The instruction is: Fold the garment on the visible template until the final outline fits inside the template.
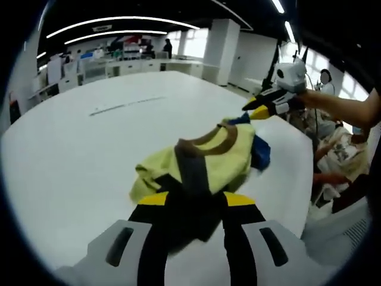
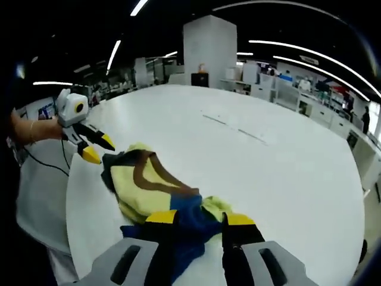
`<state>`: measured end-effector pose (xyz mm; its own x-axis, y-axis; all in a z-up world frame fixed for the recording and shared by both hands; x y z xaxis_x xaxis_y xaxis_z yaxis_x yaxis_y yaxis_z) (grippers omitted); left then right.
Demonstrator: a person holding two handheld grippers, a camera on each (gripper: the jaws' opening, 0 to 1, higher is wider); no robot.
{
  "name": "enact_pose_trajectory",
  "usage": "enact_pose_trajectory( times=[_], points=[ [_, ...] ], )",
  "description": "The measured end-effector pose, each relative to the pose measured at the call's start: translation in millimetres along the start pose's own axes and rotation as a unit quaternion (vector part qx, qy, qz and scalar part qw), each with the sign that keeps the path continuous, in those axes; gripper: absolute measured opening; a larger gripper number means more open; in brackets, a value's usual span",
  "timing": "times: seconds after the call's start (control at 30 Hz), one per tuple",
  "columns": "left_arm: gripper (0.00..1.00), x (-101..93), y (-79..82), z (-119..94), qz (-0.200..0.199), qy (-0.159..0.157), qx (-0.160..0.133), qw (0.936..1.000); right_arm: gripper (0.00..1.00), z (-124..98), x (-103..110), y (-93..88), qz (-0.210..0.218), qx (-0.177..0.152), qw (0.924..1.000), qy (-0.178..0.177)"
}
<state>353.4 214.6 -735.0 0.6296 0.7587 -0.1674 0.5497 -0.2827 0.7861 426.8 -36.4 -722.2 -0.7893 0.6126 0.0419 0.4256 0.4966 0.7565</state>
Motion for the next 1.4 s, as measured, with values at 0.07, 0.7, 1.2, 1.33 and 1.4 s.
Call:
enact_pose_trajectory(
  times=[0.07,0.7,1.2,1.33,1.4],
  points=[
    [0.29,0.9,-1.7,2,-0.003,0.002,0.002,1.0,0.21,2,-1,-4.4,-0.003,0.008,1.0,0.0],
    [0.07,2.5,-19.1,13,-0.025,0.008,0.024,0.9994,0.0,7,5,-36.1,-0.002,0.07,0.9976,-0.003],
    [0.0,1.9,-11.3,4,-0.012,0.018,0.005,0.9998,0.0,-3,8,-30.0,0.01,0.05,0.9986,-0.013],
    [0.0,1.9,-1.5,-4,-0.012,0.025,-0.019,0.9994,0.0,-10,9,-23.1,0.013,0.036,0.9991,-0.017],
    [0.0,1.8,2.6,-7,-0.014,0.027,-0.028,0.9991,0.0,-13,9,-19.7,0.011,0.029,0.9993,-0.02]
  ],
)
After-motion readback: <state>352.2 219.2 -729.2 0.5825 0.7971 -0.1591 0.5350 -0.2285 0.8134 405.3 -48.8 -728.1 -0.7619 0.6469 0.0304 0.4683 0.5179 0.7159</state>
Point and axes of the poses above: the point that each gripper's makers call its tool centre point, and the gripper's own axes: z roughly forward along the fingers, x roughly to its left, y roughly out of its top, the point moved 3 cm from there along -z, roughly backward along the fingers, and after that the axes turned 1 degree about x, right-handed, at the moved point
